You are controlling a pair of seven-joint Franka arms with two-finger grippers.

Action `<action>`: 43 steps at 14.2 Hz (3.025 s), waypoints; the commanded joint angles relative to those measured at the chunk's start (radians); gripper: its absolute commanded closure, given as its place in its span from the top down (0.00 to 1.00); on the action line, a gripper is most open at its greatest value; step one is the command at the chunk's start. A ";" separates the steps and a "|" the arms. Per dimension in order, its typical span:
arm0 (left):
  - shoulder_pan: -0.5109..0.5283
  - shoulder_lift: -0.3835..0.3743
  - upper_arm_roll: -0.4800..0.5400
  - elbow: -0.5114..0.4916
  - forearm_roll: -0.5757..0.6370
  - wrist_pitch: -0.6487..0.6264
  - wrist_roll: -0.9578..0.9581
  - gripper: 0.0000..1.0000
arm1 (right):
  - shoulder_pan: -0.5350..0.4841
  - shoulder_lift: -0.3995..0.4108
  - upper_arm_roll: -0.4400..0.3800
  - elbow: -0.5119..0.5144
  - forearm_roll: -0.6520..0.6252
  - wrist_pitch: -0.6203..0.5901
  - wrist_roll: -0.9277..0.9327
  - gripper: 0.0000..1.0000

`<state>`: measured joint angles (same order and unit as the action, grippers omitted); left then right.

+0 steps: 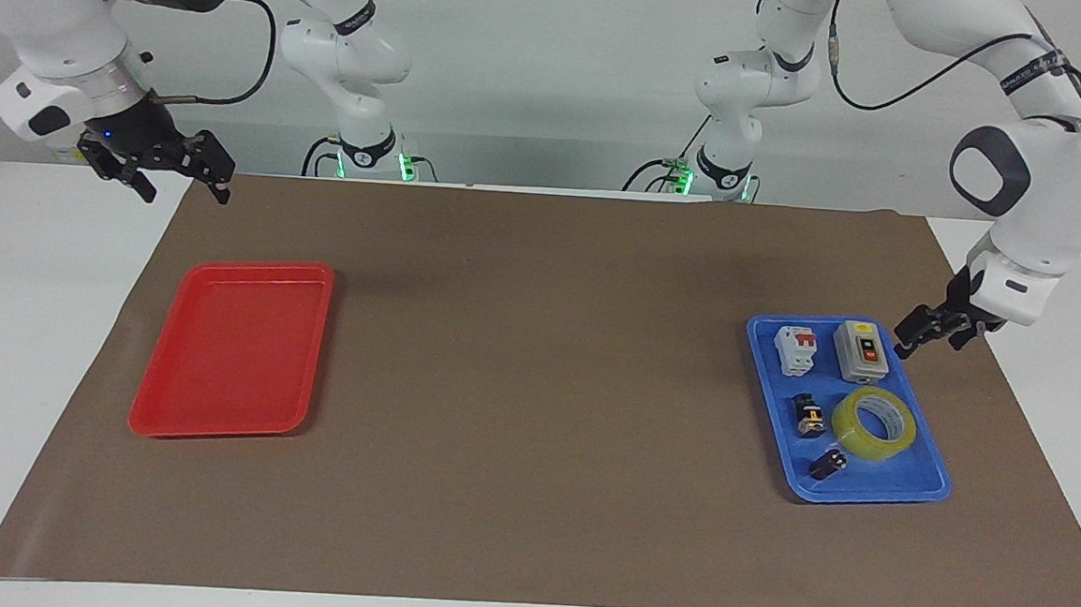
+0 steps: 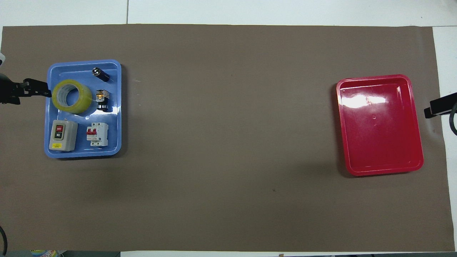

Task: Place and move tape with both arms
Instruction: 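Reach the left gripper to the yellow tape roll in the blue tray, then close the left gripper on the yellow tape roll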

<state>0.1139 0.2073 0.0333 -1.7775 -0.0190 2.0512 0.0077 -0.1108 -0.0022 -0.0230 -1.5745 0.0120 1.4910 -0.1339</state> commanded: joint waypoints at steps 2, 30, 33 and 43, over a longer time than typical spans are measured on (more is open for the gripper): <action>0.012 0.032 -0.004 -0.069 0.017 0.127 -0.009 1.00 | -0.009 -0.013 0.005 -0.016 0.016 0.000 -0.029 1.00; 0.007 0.146 -0.004 -0.183 0.017 0.333 -0.179 0.00 | -0.009 -0.013 0.005 -0.016 0.016 0.000 -0.027 1.00; 0.006 0.146 -0.004 -0.178 0.017 0.319 -0.175 0.00 | -0.009 -0.015 0.006 -0.018 0.014 -0.002 -0.026 1.00; -0.152 -0.075 -0.007 -0.120 0.017 0.033 -0.248 0.00 | -0.007 -0.016 0.006 -0.019 0.014 -0.003 -0.026 1.00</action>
<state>0.0486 0.1520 0.0182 -1.8767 -0.0173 2.0871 -0.1659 -0.1103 -0.0022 -0.0222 -1.5745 0.0121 1.4910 -0.1339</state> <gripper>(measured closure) 0.780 0.000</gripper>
